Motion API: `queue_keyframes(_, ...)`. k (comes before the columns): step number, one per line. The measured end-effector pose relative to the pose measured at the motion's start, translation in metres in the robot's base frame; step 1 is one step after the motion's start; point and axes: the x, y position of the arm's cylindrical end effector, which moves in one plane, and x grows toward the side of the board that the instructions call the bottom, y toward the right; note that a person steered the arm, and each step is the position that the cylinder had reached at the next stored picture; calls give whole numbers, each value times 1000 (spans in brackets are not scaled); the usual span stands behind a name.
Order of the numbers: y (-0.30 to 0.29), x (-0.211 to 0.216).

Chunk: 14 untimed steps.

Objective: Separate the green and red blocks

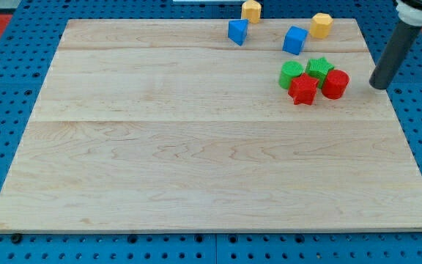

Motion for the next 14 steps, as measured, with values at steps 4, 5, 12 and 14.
queue_keyframes(4, -130, -36)
queue_keyframes(5, -130, -33)
queue_keyframes(12, -226, 92)
queue_keyframes(14, -272, 100)
